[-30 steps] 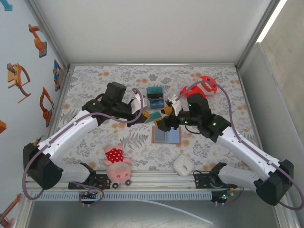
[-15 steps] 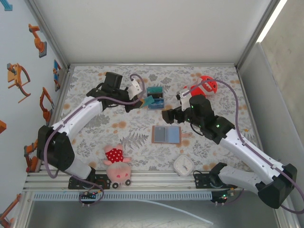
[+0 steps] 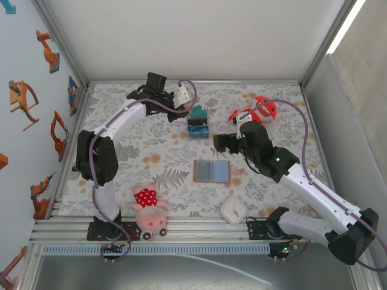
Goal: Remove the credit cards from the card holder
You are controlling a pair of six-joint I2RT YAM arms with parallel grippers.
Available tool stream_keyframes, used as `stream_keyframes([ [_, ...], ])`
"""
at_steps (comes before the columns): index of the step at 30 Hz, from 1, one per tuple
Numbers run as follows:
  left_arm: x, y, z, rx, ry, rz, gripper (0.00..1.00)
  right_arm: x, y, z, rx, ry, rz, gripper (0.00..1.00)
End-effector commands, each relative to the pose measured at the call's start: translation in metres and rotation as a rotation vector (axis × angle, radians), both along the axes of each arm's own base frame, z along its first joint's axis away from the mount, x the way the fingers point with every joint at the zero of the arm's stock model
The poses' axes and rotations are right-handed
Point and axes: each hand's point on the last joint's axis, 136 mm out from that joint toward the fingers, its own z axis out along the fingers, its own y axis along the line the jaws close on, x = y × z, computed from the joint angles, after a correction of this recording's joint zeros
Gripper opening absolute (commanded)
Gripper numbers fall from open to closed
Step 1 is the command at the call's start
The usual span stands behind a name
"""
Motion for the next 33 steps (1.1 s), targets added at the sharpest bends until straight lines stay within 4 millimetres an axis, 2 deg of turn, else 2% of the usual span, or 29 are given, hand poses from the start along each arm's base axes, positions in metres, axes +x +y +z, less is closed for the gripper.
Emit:
stream_keyframes([
  [1, 0.008, 0.000, -0.016, 0.036, -0.009, -0.064, 0.00, 0.001, -0.019, 0.014, 0.002, -0.021, -0.104, 0.98],
  [6, 0.022, -0.003, -0.042, 0.073, 0.007, -0.096, 0.00, -0.004, -0.028, 0.018, 0.012, -0.020, -0.135, 0.97],
  [13, 0.036, -0.007, -0.059, 0.091, 0.001, -0.112, 0.00, -0.011, -0.037, 0.015, 0.029, -0.007, -0.166, 0.94],
  [21, 0.050, -0.013, -0.063, 0.087, -0.010, -0.114, 0.00, -0.017, -0.044, 0.012, 0.034, 0.003, -0.187, 0.93],
  [33, 0.055, -0.016, -0.077, 0.098, 0.008, -0.123, 0.00, -0.020, -0.049, 0.014, 0.041, -0.009, -0.197, 0.93],
])
